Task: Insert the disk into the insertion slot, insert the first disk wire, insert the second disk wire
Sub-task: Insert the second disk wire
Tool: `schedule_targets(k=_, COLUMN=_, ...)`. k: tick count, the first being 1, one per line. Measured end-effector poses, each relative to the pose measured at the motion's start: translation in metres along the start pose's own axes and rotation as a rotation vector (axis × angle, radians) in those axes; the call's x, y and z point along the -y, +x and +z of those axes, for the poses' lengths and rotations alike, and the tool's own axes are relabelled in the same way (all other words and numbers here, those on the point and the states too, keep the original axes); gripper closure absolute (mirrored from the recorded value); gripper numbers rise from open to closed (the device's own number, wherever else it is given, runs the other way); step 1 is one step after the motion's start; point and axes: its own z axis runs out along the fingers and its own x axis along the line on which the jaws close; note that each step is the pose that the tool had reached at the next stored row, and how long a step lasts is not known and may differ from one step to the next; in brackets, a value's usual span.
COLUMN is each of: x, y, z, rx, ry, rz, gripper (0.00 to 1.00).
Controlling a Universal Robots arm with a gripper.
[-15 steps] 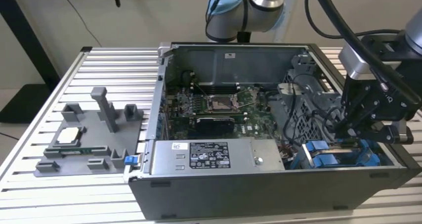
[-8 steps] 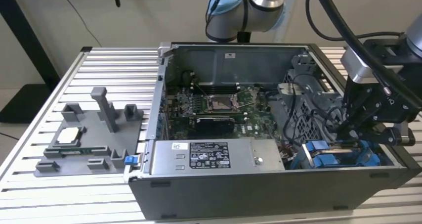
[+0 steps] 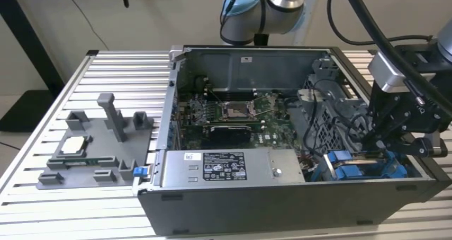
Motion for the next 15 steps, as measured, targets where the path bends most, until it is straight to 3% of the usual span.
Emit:
schedule_targets(k=6, x=0.0004, y=0.0000, z=0.0007, rx=0.0004, ry=0.0001, rz=-0.004, gripper=1.00)
schedule_targets(k=15, x=0.0019, y=-0.0007, z=0.0047, rx=-0.0001, ry=0.0075, rz=-0.024, gripper=1.00)
